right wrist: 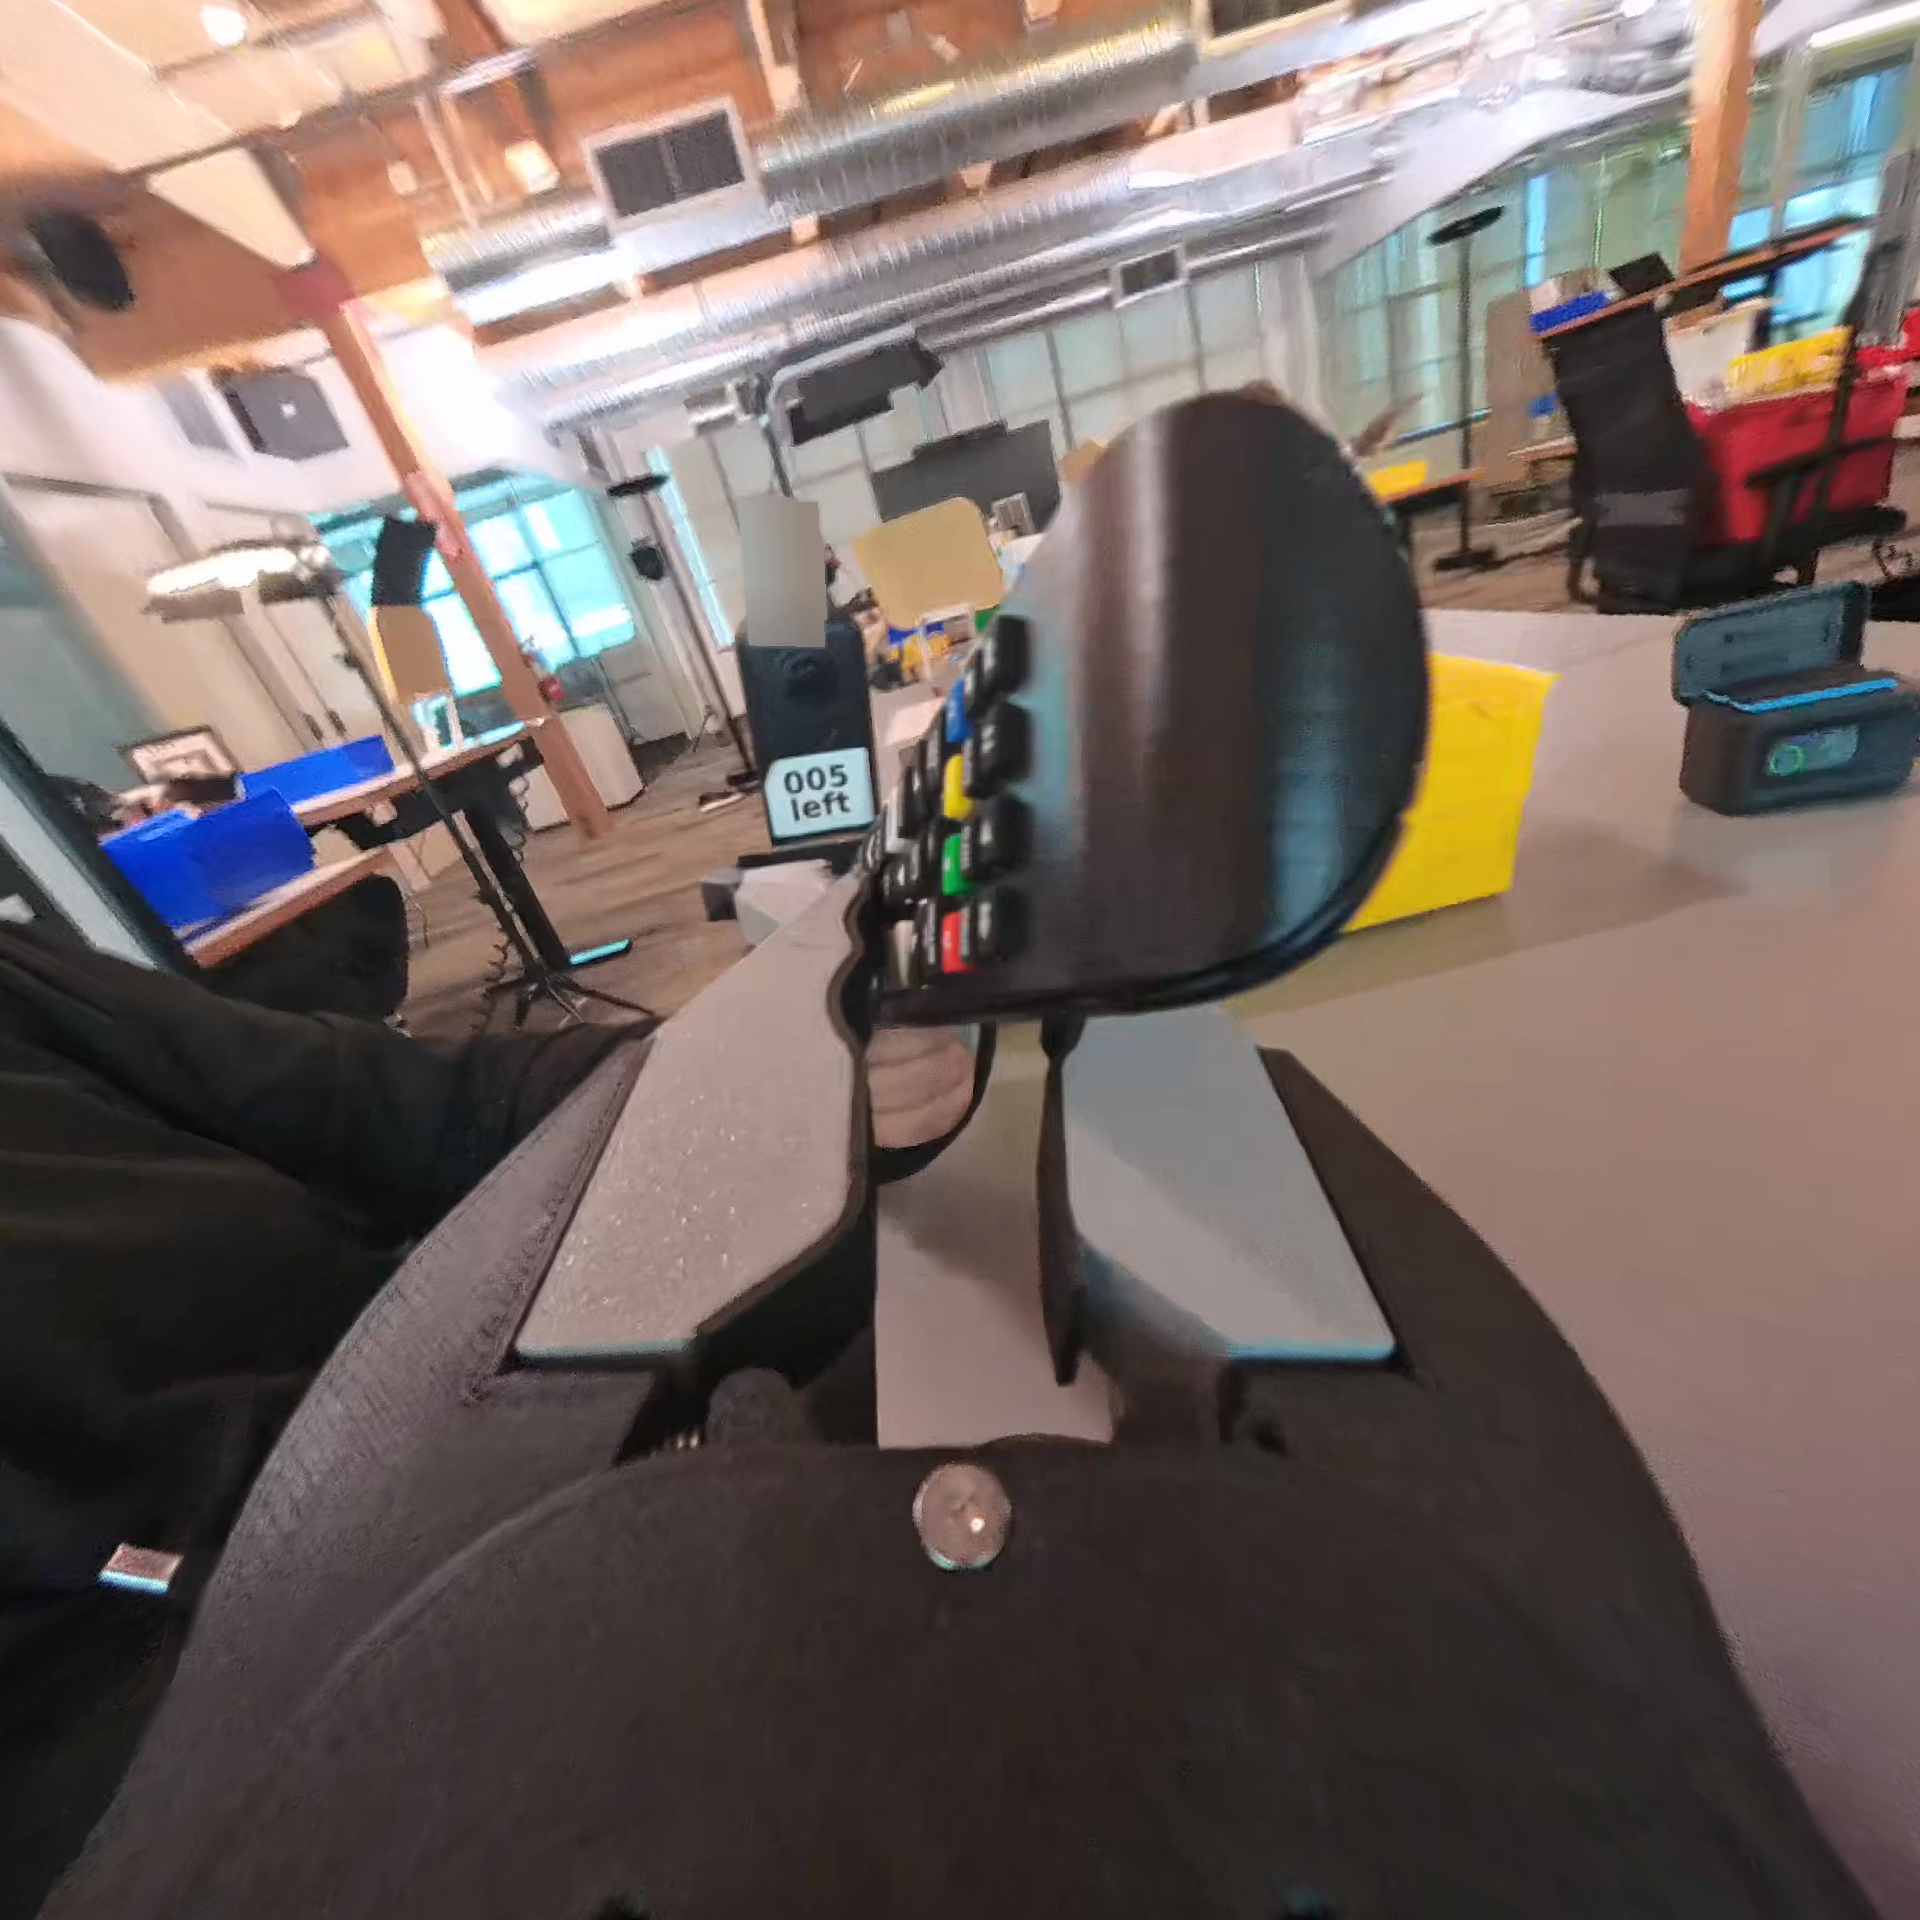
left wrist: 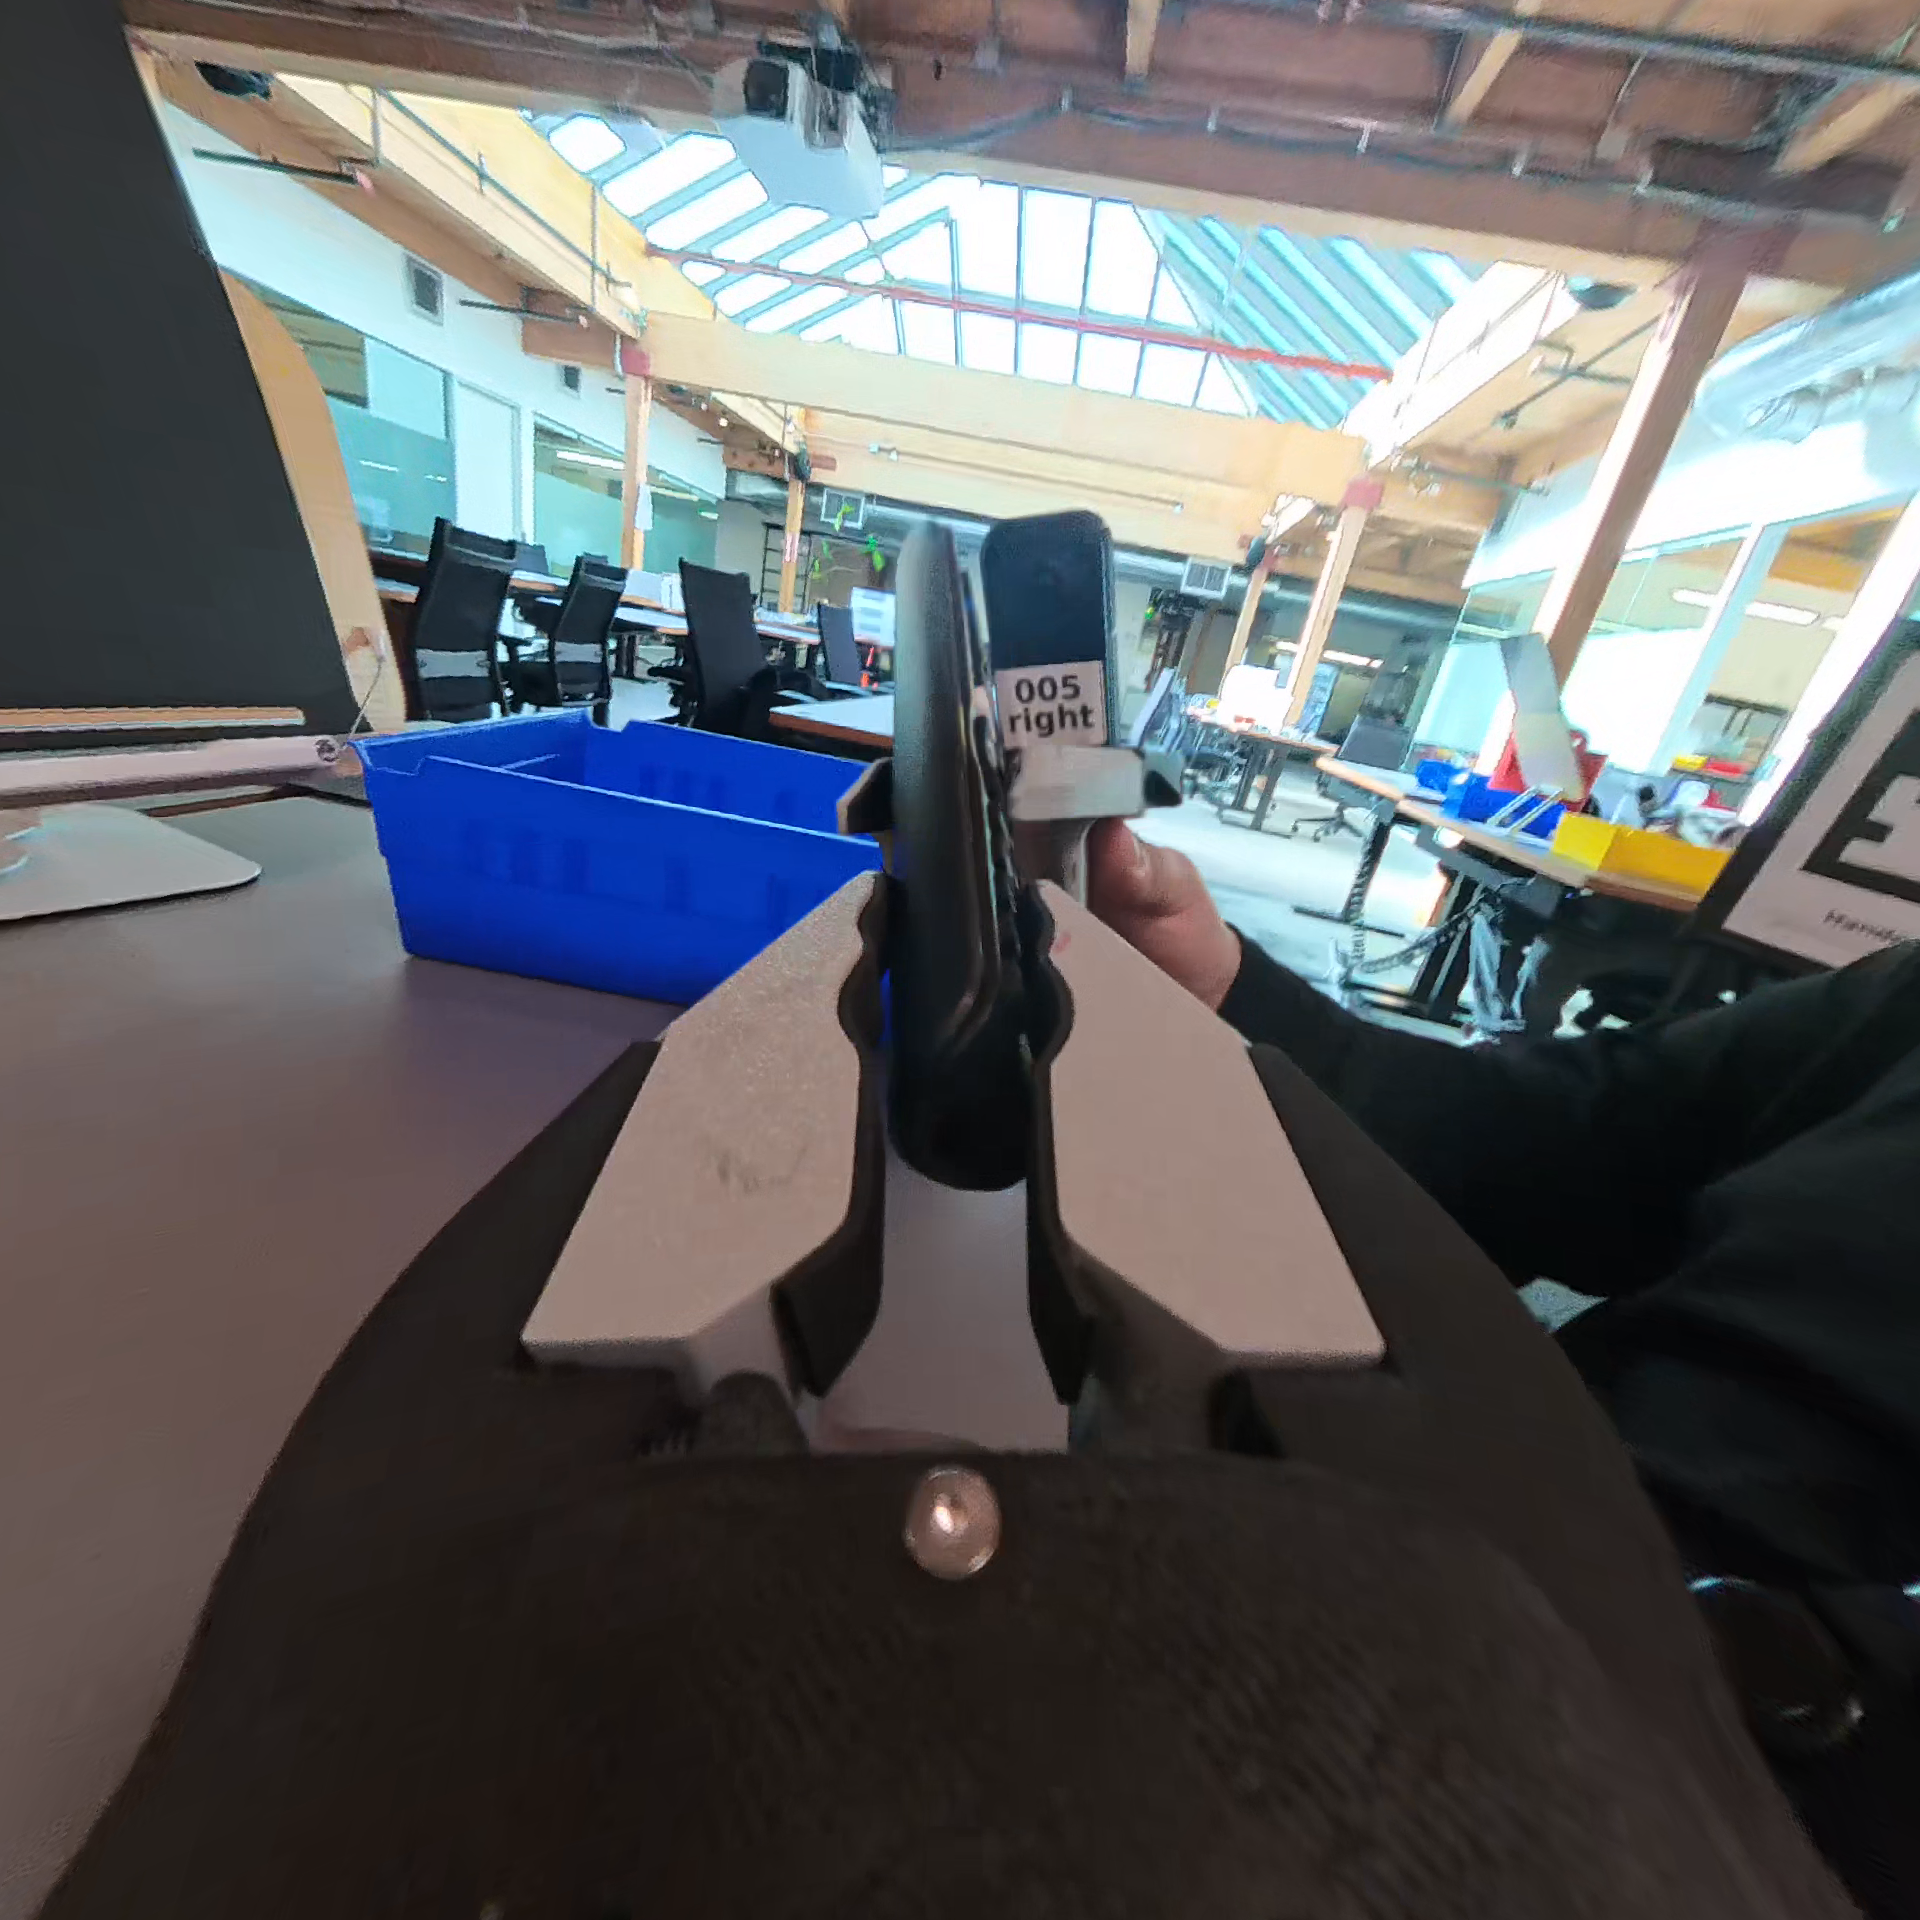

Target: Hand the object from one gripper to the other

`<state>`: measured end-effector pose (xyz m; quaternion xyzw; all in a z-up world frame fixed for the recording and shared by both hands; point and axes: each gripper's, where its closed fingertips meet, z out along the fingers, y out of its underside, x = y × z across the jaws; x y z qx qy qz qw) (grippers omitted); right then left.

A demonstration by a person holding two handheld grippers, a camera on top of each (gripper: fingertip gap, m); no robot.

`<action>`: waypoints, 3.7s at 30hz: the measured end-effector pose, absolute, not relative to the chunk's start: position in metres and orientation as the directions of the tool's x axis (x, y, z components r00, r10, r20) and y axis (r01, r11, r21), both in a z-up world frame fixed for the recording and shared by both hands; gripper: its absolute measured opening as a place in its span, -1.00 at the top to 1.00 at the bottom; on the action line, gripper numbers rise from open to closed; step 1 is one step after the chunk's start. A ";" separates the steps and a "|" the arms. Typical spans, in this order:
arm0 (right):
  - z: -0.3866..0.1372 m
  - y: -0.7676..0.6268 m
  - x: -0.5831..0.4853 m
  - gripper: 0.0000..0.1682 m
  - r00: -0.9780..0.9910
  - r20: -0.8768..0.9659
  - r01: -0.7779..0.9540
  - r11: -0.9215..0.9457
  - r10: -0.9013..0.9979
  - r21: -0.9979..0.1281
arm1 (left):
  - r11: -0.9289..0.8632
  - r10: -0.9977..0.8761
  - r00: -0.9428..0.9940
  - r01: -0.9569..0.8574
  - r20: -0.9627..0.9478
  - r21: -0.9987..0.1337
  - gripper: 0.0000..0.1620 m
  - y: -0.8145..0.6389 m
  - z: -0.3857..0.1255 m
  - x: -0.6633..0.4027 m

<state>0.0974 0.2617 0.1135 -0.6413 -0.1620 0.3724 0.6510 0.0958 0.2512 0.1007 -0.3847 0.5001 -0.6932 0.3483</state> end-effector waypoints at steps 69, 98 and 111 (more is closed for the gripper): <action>0.051 0.290 0.106 0.74 0.848 0.074 0.100 -0.022 0.525 -0.995 | -0.263 -0.937 -0.284 0.186 0.204 -0.947 0.80 0.295 0.087 0.099; 0.058 0.287 0.122 0.74 0.023 0.980 0.997 -0.064 -0.198 -0.037 | -0.347 -0.713 -0.414 -0.492 0.566 -0.798 0.15 0.240 0.053 0.100; 0.069 0.294 0.116 0.59 -0.124 0.948 0.989 -0.117 -0.294 0.093 | -0.420 -0.603 -0.509 -0.453 0.615 -0.786 0.66 0.231 0.054 0.116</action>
